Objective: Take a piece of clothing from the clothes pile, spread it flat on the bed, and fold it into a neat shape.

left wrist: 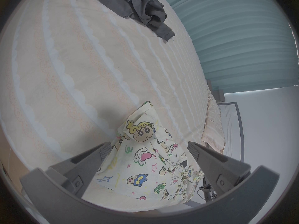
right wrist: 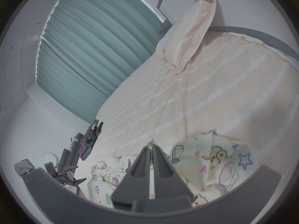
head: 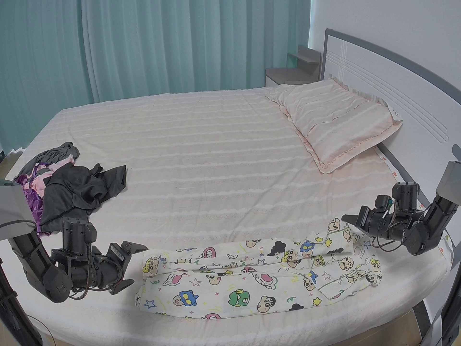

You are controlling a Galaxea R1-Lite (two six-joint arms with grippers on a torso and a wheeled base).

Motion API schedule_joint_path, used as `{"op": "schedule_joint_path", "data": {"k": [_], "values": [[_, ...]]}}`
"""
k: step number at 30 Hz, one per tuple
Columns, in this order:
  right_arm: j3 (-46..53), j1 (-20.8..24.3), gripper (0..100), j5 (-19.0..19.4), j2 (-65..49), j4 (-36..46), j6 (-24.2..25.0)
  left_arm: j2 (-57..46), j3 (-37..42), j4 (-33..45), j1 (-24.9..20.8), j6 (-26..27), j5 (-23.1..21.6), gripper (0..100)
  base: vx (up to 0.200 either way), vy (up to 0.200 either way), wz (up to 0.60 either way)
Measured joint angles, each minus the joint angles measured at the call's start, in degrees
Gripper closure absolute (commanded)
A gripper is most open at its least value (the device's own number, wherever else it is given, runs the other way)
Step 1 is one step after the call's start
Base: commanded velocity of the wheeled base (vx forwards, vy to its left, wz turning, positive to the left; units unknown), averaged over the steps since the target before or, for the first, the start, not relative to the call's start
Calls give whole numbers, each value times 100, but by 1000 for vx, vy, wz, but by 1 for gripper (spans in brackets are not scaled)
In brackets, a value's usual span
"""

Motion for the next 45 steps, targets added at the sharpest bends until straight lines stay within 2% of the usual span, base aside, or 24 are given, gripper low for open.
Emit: {"op": "schedule_joint_path", "data": {"k": [8,14,23,29,35,36,45], "values": [[-160,-288,100,-4,128,63,-74,5,0,0,0,0,0,0,0,0,0],[201,-473,100,7,155,-128,-463,5,0,0,1,2,0,0,0,0,0],[-115,-338,100,-110,293,-44,-477,5,-2,0,1,0,0,0,0,0,0],[-779,-244,100,-291,467,714,-479,21,-7,0,1,2,-2,0,0,0,0],[-934,-283,100,-327,594,885,-479,32,-11,0,1,0,-2,0,0,0,0],[-934,-283,0,-327,596,887,-479,33,-11,0,1,0,-2,0,0,0,0],[-873,-525,0,-469,706,934,-433,40,-11,0,1,0,0,0,0,0,0]]}}
